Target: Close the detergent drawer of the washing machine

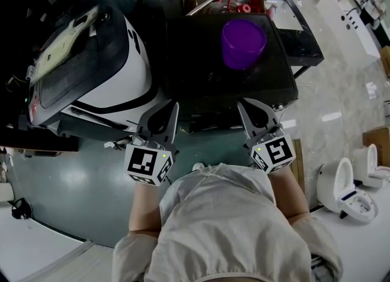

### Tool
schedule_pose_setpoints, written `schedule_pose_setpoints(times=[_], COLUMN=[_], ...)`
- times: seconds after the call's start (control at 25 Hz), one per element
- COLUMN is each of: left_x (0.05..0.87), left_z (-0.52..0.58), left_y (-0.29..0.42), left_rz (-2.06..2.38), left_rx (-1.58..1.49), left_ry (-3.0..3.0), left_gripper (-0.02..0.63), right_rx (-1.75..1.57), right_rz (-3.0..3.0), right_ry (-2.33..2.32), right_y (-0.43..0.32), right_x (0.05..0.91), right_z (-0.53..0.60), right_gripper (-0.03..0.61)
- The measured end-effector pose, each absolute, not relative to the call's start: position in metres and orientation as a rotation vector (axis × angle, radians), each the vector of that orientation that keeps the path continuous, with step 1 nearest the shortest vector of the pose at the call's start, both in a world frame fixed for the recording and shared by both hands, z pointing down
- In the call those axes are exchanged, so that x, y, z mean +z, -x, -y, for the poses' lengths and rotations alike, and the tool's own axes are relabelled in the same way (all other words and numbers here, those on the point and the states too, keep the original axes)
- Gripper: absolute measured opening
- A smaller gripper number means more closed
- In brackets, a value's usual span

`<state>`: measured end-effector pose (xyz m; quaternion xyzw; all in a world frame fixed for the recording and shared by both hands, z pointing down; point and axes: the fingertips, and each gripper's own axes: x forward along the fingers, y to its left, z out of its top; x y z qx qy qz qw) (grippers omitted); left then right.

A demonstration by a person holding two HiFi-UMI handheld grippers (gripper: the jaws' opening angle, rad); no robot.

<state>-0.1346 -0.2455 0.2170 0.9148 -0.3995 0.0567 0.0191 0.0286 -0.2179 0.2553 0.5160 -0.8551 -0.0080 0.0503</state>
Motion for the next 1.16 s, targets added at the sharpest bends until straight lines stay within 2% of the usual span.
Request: schedule_pose_setpoints(times=[1.16], left_x=[0.229], left_z=[0.252], left_y=[0.133], left_rz=[1.250], left_rx=[0.202], left_ry=[-2.799], left_gripper=[0.018], right_rx=[-0.042], right_rz=[2.574], right_ry=[-1.572], right_y=[-0.038], right_x=[0.265], right_z=[0.226], right_gripper=[0.002])
